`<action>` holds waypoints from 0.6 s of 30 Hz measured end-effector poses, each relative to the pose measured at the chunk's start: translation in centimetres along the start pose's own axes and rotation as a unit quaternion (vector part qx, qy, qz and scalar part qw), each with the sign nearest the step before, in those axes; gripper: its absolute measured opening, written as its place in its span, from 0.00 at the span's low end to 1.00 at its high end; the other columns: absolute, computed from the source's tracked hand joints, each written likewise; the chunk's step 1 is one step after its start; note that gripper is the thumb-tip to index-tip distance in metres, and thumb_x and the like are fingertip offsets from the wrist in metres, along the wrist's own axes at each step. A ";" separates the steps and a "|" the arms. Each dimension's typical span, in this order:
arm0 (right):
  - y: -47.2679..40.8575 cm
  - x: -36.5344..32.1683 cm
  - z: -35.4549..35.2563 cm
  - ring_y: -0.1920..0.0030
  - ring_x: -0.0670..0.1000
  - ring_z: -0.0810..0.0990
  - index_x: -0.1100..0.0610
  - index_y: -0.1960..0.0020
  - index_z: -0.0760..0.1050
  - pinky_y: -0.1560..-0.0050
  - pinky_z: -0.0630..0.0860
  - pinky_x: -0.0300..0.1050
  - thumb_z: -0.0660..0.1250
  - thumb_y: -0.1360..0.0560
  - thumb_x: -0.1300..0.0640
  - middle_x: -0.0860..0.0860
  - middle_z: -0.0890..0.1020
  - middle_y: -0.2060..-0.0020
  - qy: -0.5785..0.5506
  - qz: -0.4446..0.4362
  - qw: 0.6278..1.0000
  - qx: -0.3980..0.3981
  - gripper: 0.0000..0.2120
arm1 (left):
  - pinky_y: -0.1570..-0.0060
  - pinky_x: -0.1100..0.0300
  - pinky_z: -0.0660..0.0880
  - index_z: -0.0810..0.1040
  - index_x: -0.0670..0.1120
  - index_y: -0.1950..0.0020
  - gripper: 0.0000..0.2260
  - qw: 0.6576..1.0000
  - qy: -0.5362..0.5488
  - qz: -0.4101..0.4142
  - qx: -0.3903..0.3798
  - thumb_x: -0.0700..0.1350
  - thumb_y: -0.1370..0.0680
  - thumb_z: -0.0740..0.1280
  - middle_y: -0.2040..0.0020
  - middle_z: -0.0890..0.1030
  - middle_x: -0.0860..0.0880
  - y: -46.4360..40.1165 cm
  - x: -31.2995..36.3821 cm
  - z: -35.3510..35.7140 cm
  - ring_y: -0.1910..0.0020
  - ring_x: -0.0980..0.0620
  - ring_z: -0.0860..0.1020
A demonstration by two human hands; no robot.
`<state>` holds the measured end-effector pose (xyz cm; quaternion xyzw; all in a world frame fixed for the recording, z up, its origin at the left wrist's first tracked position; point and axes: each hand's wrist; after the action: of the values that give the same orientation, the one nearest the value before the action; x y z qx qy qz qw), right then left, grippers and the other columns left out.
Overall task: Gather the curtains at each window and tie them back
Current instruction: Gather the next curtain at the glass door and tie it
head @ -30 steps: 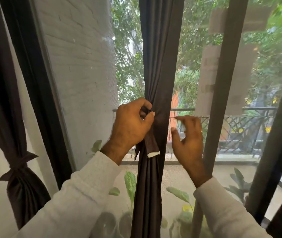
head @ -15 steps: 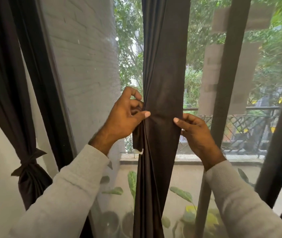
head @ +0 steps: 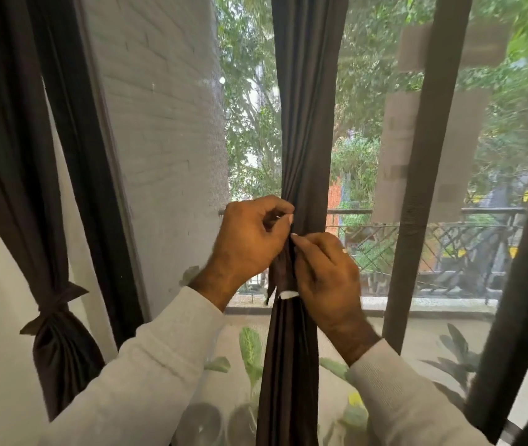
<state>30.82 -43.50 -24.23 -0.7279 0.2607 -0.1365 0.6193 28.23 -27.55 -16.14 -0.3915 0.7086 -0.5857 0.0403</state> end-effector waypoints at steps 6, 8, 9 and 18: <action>-0.3 0.5 -0.9 0.44 0.54 0.83 0.62 0.37 0.84 0.42 0.80 0.48 0.70 0.21 0.70 0.54 0.84 0.45 -0.117 0.019 0.991 -0.055 0.14 | 0.54 0.53 0.86 0.85 0.46 0.47 0.10 0.999 0.007 -0.031 -0.016 0.44 0.25 0.82 0.57 0.86 0.50 -0.5 0.0 -0.1 0.60 0.53 0.86; -0.6 1.4 -1.4 0.46 0.50 0.83 0.58 0.38 0.83 0.48 0.81 0.47 0.71 0.21 0.68 0.50 0.84 0.47 -0.141 0.113 0.983 0.004 0.13 | 0.56 0.57 0.83 0.81 0.45 0.48 0.11 0.999 0.028 -0.035 -0.017 0.40 0.24 0.81 0.59 0.83 0.50 -0.6 -0.2 -0.5 0.63 0.55 0.83; -0.8 1.9 -1.6 0.46 0.48 0.82 0.56 0.37 0.82 0.51 0.81 0.45 0.71 0.20 0.65 0.48 0.82 0.46 -0.128 0.169 0.976 0.042 0.13 | 0.58 0.60 0.82 0.79 0.45 0.48 0.12 0.998 0.037 -0.036 -0.020 0.38 0.24 0.80 0.60 0.81 0.50 -0.6 -0.2 -0.7 0.65 0.56 0.81; -2.3 4.2 -1.9 0.56 0.41 0.82 0.49 0.46 0.83 0.45 0.82 0.52 0.75 0.21 0.57 0.45 0.84 0.59 -0.125 0.337 0.933 0.021 0.05 | 0.43 0.52 0.85 0.89 0.45 0.45 0.07 0.998 0.043 -0.009 -0.039 0.37 0.22 0.78 0.51 0.89 0.53 -0.6 -1.3 -0.4 0.50 0.55 0.88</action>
<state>33.76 -47.14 -22.11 -0.5951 0.4084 0.1669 0.6717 29.27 -26.42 -15.99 -0.3735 0.7286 -0.5740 -0.0110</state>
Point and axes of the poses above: each hand's wrist, its own y-axis away from the middle knuckle, its own z-axis out of the palm, x = y × z
